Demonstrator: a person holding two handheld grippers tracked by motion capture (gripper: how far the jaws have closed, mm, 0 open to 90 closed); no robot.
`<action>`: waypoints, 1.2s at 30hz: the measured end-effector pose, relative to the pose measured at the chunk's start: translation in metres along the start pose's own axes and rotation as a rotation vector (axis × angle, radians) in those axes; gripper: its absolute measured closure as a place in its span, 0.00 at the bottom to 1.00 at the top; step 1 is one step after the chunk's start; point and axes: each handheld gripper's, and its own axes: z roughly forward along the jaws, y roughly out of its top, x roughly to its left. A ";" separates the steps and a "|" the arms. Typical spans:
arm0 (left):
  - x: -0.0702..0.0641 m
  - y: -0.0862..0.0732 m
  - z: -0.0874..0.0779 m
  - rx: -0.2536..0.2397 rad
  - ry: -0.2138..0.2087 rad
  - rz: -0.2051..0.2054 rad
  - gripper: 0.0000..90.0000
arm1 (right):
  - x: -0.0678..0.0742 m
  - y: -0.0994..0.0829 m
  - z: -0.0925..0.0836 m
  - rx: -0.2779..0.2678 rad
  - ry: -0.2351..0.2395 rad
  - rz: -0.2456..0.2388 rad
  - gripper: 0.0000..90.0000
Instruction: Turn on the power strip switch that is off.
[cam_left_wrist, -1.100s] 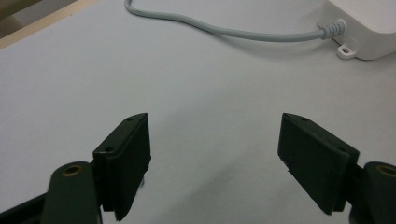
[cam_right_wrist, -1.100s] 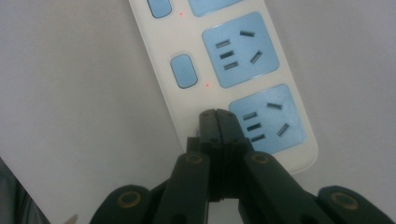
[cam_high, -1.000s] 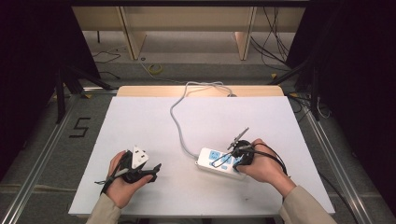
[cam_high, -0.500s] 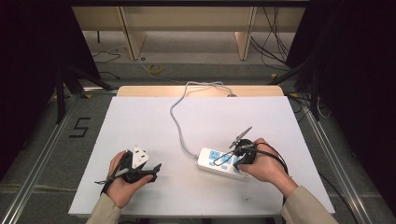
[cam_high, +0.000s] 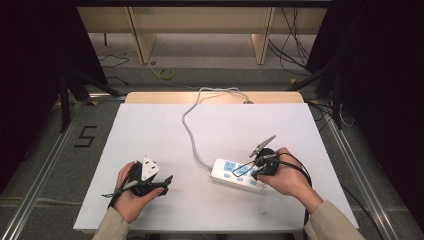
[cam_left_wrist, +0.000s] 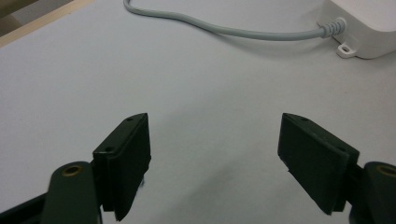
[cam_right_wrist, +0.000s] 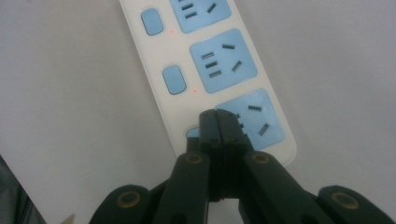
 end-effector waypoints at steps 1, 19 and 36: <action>0.000 0.000 0.000 0.002 0.000 0.001 0.28 | 0.000 -0.001 -0.001 -0.001 -0.001 0.000 1.00; 0.000 0.000 0.000 0.005 -0.001 0.000 0.28 | -0.006 -0.014 -0.009 -0.087 -0.007 0.019 0.99; 0.000 0.000 0.000 0.006 -0.001 0.001 0.28 | -0.016 -0.032 -0.017 -0.181 -0.012 0.065 0.91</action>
